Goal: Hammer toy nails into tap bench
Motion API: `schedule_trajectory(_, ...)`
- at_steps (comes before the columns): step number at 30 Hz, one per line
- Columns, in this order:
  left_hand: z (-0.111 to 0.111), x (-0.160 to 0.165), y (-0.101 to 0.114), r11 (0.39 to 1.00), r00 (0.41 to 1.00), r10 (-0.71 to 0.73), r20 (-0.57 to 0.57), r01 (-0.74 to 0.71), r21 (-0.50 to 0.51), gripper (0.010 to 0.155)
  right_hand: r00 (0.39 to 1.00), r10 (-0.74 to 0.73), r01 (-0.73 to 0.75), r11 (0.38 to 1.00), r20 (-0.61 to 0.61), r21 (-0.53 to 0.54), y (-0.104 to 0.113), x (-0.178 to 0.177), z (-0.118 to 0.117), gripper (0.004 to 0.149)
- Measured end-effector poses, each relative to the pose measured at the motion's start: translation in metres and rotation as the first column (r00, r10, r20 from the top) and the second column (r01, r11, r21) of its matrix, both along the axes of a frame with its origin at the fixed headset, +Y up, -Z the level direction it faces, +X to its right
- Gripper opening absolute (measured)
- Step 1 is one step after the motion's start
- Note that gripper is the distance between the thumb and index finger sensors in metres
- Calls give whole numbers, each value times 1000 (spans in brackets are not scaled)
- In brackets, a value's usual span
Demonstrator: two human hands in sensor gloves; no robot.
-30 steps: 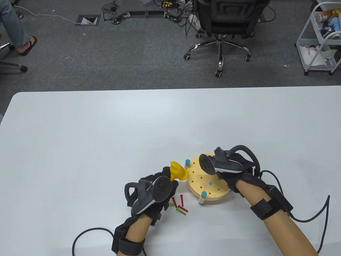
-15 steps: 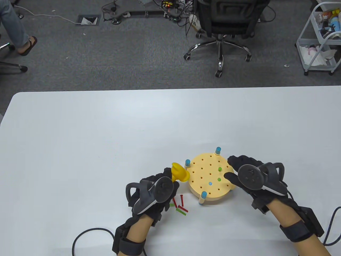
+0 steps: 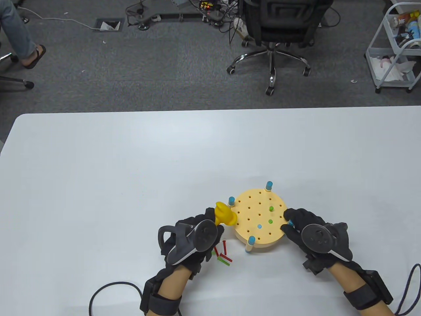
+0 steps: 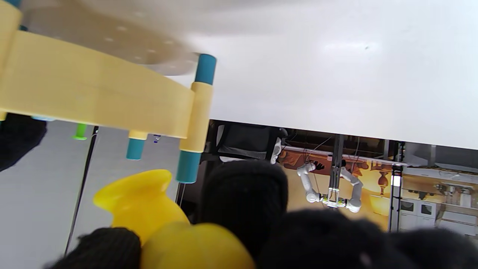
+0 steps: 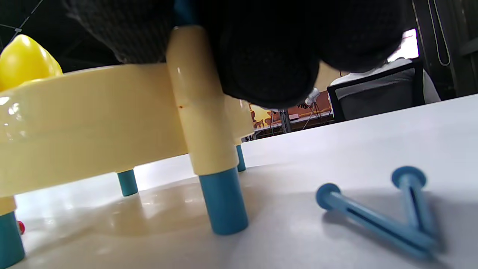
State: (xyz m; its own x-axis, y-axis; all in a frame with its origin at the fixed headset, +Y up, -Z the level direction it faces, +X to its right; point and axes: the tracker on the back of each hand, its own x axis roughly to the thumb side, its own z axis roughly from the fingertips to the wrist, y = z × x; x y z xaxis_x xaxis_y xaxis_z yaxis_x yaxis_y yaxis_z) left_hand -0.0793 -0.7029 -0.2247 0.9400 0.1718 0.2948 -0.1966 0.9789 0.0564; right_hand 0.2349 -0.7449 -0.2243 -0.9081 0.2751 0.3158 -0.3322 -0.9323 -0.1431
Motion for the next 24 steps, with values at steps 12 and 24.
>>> schedule_trajectory(12, -31, 109, 40, 930, 923, -368, 114, 365, 44, 66, 1000, 0, 0, 1000, -3, 18, -1, -2, 1, 55)
schedule_trajectory(24, -39, 133, 28, 886, 891, -449, 75, 433, 164, 66, 1000, 6, -6, 1000, -3, 20, -3, -2, 1, 54)
